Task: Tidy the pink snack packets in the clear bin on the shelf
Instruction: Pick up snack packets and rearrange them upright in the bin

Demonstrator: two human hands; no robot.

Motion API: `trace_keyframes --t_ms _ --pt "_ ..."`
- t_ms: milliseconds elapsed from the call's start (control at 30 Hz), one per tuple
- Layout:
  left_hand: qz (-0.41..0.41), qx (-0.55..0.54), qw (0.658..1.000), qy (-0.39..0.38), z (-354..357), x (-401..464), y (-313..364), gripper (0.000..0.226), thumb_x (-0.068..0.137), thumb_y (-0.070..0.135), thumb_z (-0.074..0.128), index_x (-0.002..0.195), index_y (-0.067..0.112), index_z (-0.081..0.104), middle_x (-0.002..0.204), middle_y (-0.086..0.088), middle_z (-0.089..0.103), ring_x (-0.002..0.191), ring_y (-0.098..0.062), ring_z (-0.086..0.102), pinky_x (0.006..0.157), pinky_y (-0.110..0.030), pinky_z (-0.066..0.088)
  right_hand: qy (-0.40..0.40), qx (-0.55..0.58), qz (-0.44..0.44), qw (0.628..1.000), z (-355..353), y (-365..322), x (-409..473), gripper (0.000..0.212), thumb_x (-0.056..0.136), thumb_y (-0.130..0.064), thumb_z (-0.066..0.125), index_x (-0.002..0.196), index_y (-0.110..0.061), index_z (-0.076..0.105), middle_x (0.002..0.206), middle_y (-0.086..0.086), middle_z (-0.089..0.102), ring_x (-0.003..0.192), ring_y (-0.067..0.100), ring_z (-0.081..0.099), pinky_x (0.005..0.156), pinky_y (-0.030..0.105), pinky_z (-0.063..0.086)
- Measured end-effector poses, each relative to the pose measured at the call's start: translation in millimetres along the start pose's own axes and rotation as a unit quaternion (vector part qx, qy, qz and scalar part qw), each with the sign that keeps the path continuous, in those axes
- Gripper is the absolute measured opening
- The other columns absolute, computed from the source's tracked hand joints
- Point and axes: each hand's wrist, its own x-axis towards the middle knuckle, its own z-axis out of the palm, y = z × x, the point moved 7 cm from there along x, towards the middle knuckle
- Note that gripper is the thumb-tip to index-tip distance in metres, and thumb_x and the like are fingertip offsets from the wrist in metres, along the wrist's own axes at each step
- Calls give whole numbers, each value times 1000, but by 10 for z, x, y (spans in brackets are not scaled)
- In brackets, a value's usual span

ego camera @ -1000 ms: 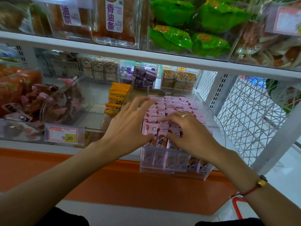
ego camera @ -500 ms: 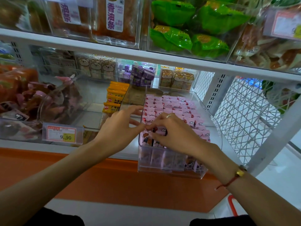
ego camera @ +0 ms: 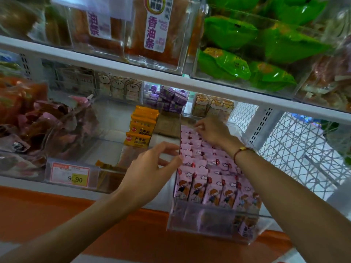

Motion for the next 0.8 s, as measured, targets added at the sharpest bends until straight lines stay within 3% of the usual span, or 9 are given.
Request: trace_keyframes --t_ms 167,300,367,433,533,667,800 --pt "-4 -12 1000 11 -23 52 -18 46 74 61 49 112 37 60 103 28 62 85 14 59 73 -19 50 -31 6 30 999 140 63 174 19 92 -18 58 94 -9 75 102 8 72 89 21 65 62 22 40" --pt "-7 -14 1000 14 -23 49 -7 43 75 60 50 110 36 60 103 27 63 84 12 60 76 -25 52 38 103 59 992 110 121 202 12 89 -15 63 90 -9 74 94 2 70 79 8 56 71 23 41" --pt "-11 -6 1000 12 -25 46 -4 45 75 60 49 111 36 60 103 27 63 85 11 61 78 -25 52 115 194 86 971 4 157 163 13 89 -18 63 91 -9 73 87 -2 66 79 8 56 72 18 45" --pt "-12 5 1000 13 -32 39 2 45 78 59 49 114 34 59 105 25 63 91 10 59 82 -24 51 191 271 126 935 -140 190 74 14 89 -19 64 94 -8 72 87 -2 64 78 8 56 60 2 39" --pt "-4 12 999 48 -88 10 38 40 87 53 49 121 32 55 110 24 57 101 7 54 87 -24 47 278 375 150 872 -339 190 -180 14 89 -13 62 98 -4 69 93 3 67 82 10 60 57 -4 37" --pt "76 45 989 115 -233 -83 298 40 91 40 55 129 32 47 117 24 46 109 4 46 87 -15 40 322 500 134 792 -620 34 -785 14 88 -16 65 96 -5 67 85 -6 67 71 -6 63 65 7 44" --pt "153 52 984 77 -197 -227 559 71 81 55 56 144 37 31 141 21 37 123 4 37 100 -21 36 239 554 78 794 -793 -264 -1417 13 84 -20 67 95 -13 67 94 0 70 90 9 68 75 19 54"
